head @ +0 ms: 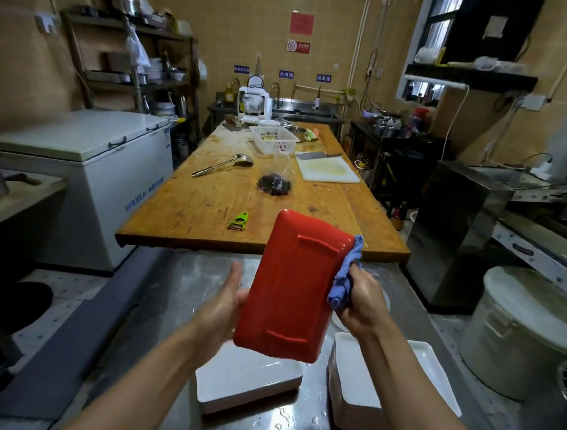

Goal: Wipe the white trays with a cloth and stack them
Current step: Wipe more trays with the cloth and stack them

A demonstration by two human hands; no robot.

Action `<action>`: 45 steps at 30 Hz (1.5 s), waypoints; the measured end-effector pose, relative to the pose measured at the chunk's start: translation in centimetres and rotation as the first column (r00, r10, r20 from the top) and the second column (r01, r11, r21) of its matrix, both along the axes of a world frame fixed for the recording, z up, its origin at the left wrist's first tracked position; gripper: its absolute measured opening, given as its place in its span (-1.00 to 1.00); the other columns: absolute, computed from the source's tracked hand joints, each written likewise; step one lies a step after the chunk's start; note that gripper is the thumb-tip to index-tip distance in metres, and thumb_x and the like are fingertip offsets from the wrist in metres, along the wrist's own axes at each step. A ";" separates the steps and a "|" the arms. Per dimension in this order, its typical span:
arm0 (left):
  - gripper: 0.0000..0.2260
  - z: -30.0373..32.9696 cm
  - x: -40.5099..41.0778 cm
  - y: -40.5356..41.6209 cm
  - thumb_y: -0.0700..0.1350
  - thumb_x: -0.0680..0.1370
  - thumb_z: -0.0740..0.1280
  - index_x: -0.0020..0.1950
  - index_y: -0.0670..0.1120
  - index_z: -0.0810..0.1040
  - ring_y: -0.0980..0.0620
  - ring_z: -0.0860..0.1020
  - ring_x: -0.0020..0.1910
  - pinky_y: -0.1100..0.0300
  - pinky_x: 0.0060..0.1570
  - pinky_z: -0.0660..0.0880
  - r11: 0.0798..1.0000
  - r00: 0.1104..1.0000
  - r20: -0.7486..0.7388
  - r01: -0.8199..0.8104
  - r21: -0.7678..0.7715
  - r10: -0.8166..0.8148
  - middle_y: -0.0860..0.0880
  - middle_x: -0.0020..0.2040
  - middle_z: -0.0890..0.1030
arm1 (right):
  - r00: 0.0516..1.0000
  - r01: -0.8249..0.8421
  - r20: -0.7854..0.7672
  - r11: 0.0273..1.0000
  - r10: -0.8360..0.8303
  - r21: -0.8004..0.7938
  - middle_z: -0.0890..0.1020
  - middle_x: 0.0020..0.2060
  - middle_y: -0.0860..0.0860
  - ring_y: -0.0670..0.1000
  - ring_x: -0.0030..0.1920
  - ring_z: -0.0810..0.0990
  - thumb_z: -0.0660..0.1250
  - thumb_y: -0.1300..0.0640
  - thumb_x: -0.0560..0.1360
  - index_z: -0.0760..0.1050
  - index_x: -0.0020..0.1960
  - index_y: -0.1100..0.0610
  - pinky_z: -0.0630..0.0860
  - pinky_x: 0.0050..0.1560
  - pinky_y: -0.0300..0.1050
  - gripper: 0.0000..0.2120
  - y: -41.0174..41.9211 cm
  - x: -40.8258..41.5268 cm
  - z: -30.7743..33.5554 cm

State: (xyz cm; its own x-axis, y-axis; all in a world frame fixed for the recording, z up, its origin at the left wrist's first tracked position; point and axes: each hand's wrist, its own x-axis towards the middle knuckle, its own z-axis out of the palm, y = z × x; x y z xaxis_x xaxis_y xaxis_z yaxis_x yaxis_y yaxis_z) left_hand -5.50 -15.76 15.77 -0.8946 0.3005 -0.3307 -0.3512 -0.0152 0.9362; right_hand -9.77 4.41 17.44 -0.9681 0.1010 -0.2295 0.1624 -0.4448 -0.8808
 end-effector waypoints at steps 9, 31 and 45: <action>-0.64 1.9 1.4 2.7 -0.40 0.44 0.37 0.17 -0.09 0.50 -0.09 0.65 -0.02 0.01 0.00 0.59 0.964 0.898 -0.358 -0.263 0.023 0.254 -0.15 0.02 0.65 | 0.990 0.111 -0.119 0.917 -0.071 0.383 0.49 -0.35 0.12 -0.11 -0.47 0.52 0.07 0.18 0.63 0.39 -0.13 0.11 0.46 -0.44 -0.25 -0.80 -1.2 0.7 -0.6; -0.70 1.2 1.7 2.3 -0.44 0.41 0.38 0.02 -0.11 0.52 0.01 0.63 -0.24 0.13 -0.21 0.60 0.955 0.890 -0.357 -0.232 0.183 0.285 -0.08 -0.18 0.67 | 0.796 0.381 -0.464 0.272 0.389 0.883 0.53 0.20 0.10 0.10 0.20 0.43 0.08 0.14 0.60 0.42 0.33 0.16 0.20 0.19 -0.19 -0.66 -2.4 0.8 1.3; -0.73 1.9 -1.1 3.7 -0.45 0.45 0.26 0.01 -0.13 0.50 0.05 0.63 -0.40 0.14 -0.38 0.60 0.731 0.820 -0.080 -0.456 0.508 0.567 -0.02 -0.33 0.67 | 0.932 0.162 -0.259 0.346 0.253 0.924 0.40 0.22 0.13 0.14 0.15 0.46 0.09 0.04 0.62 0.07 0.52 -0.08 0.41 0.08 -0.03 -0.51 -2.1 3.3 -1.3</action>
State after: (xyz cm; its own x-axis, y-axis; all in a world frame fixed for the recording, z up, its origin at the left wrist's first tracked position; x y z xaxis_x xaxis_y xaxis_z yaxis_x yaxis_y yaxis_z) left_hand -6.63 -12.04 17.67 -0.9851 -0.1615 -0.0598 0.0427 -0.5658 0.8235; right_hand -6.46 2.34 16.10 -0.9602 -0.0031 0.2793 -0.2060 0.6832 -0.7006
